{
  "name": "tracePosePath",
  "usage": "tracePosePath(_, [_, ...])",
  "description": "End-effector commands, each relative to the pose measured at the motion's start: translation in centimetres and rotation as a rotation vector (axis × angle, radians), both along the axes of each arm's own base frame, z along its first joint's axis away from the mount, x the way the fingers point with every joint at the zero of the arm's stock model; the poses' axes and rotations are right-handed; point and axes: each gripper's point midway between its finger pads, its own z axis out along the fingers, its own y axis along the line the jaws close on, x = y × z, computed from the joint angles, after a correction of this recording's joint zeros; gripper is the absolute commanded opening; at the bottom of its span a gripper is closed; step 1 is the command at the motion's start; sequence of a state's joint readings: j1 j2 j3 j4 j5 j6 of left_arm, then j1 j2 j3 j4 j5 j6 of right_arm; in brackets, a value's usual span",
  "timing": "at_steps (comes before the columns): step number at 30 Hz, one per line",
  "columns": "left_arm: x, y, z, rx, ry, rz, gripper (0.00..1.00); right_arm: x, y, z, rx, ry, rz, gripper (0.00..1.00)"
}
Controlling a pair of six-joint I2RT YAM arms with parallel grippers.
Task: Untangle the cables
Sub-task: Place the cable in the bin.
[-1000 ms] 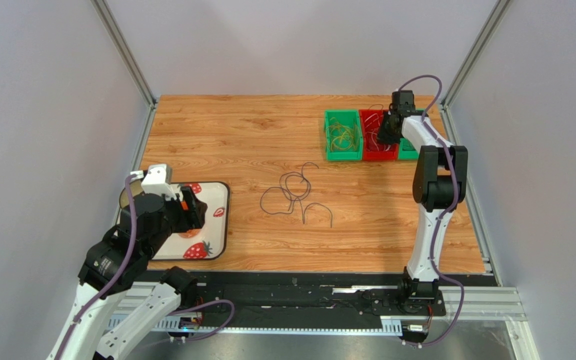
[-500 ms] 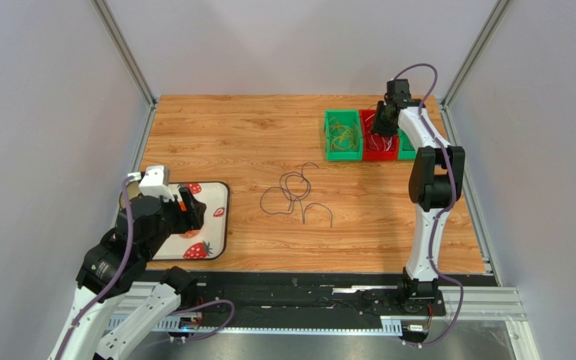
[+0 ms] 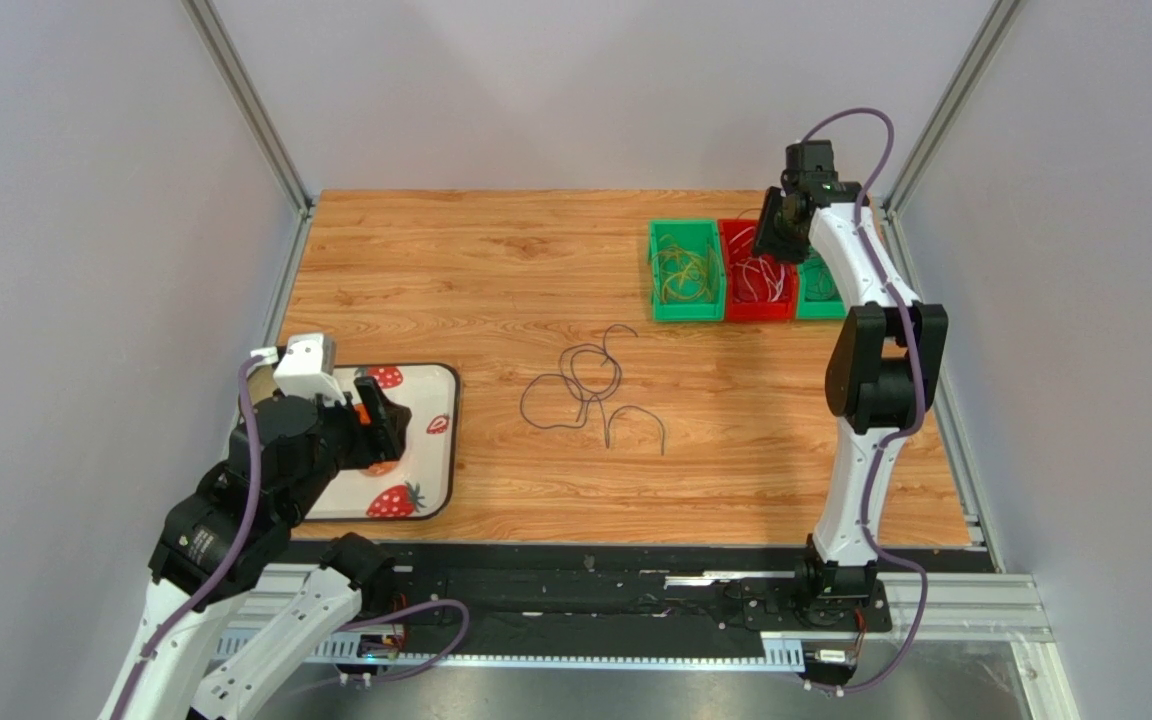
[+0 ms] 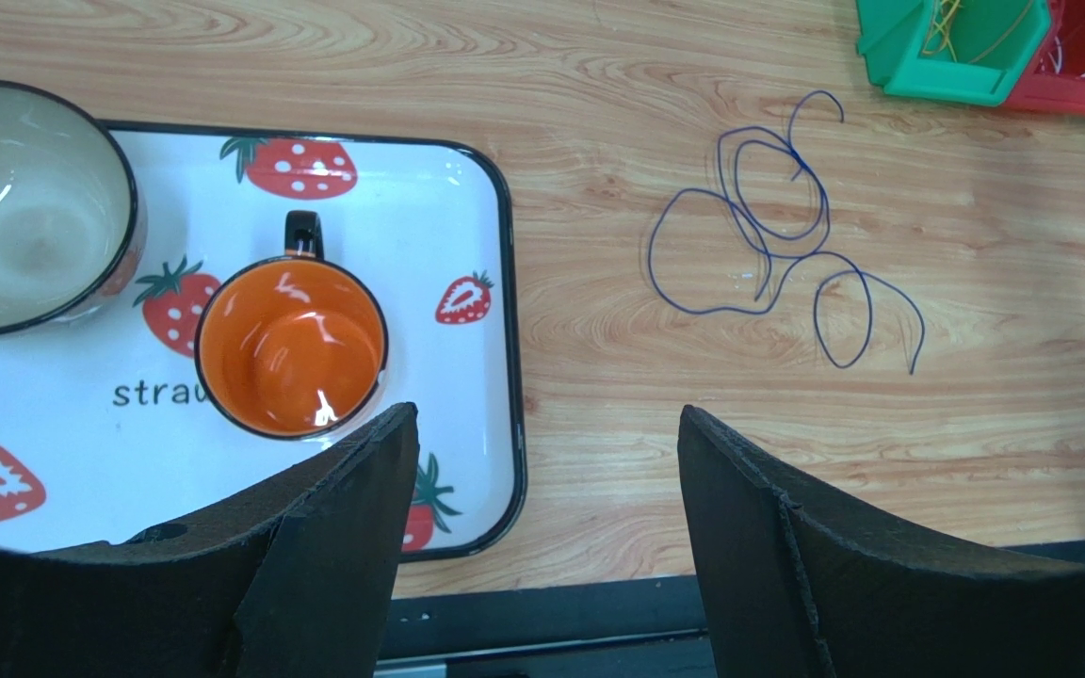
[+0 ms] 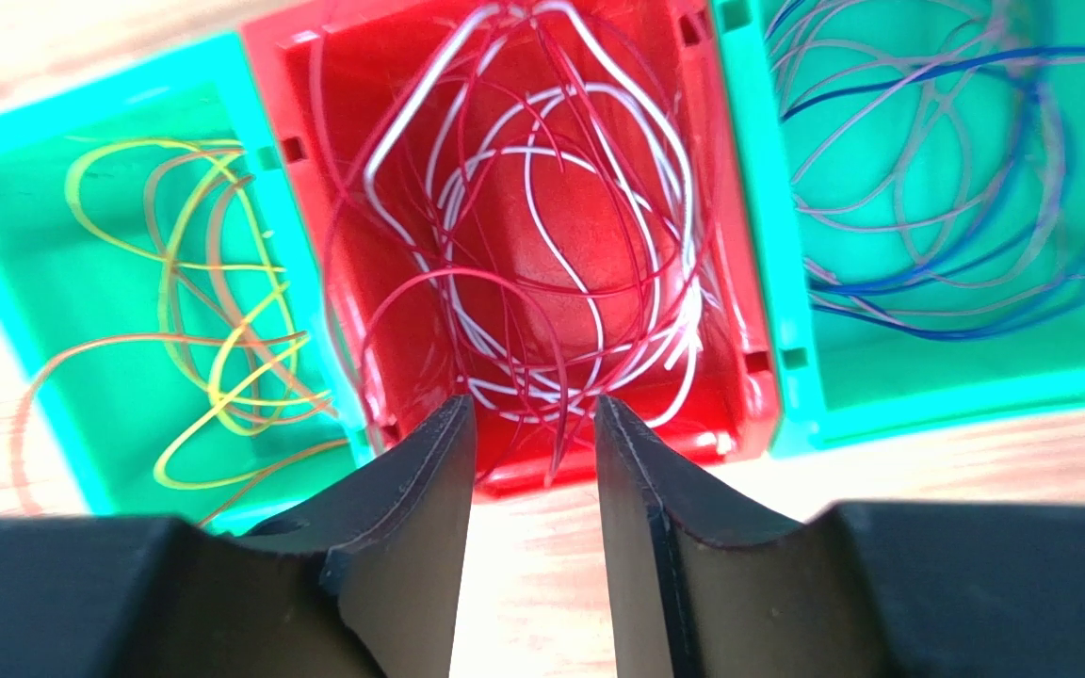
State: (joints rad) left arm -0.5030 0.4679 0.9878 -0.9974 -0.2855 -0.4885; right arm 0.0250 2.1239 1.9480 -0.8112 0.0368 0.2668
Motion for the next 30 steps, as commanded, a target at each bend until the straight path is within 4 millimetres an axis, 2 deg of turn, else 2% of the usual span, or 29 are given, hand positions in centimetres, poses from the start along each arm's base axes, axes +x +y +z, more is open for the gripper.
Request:
tracePosePath(1, [0.3, -0.1, 0.7, -0.010, -0.037, -0.007, 0.76, -0.6, -0.7, 5.4, -0.041, -0.077, -0.002, 0.41])
tracePosePath(5, [0.2, -0.1, 0.8, -0.012, -0.041, -0.007, 0.76, -1.6, -1.0, 5.6, -0.063, -0.060, -0.007, 0.41])
tracePosePath(10, [0.2, -0.1, 0.7, -0.012, -0.040, -0.007, 0.76, -1.1, -1.6, 5.8, -0.086, -0.100, -0.032, 0.39])
tracePosePath(13, [0.2, 0.0, 0.7, -0.012, -0.043, -0.004, 0.76, 0.2, -2.1, 5.5, -0.102, -0.118, -0.055, 0.22])
tracePosePath(14, [0.2, 0.0, 0.8, -0.014, -0.046, -0.002, 0.76, 0.7, -2.1, 5.5, -0.105, -0.127, -0.061, 0.09])
tracePosePath(16, [0.2, 0.0, 0.8, -0.013, -0.044, -0.002, 0.76, 1.8, -2.6, 5.0, -0.121, -0.130, -0.082, 0.05])
tracePosePath(23, [0.3, 0.1, 0.7, -0.008, -0.038, 0.004, 0.76, 4.6, -4.7, 4.4, -0.157, -0.177, -0.175, 0.01])
tracePosePath(28, [0.5, 0.0, 0.4, -0.001, -0.023, 0.005, 0.76, 6.2, -5.1, 3.8, -0.171, -0.198, -0.203, 0.01])
tracePosePath(29, [0.5, 0.0, 0.4, 0.000, -0.021, 0.007, 0.76, 6.2, -7.0, 3.8, -0.166, -0.199, -0.241, 0.02])
tracePosePath(30, [0.6, 0.0, 0.4, 0.001, -0.020, 0.010, 0.76, 6.4, -7.0, 3.6, -0.158, -0.200, -0.241, 0.03])
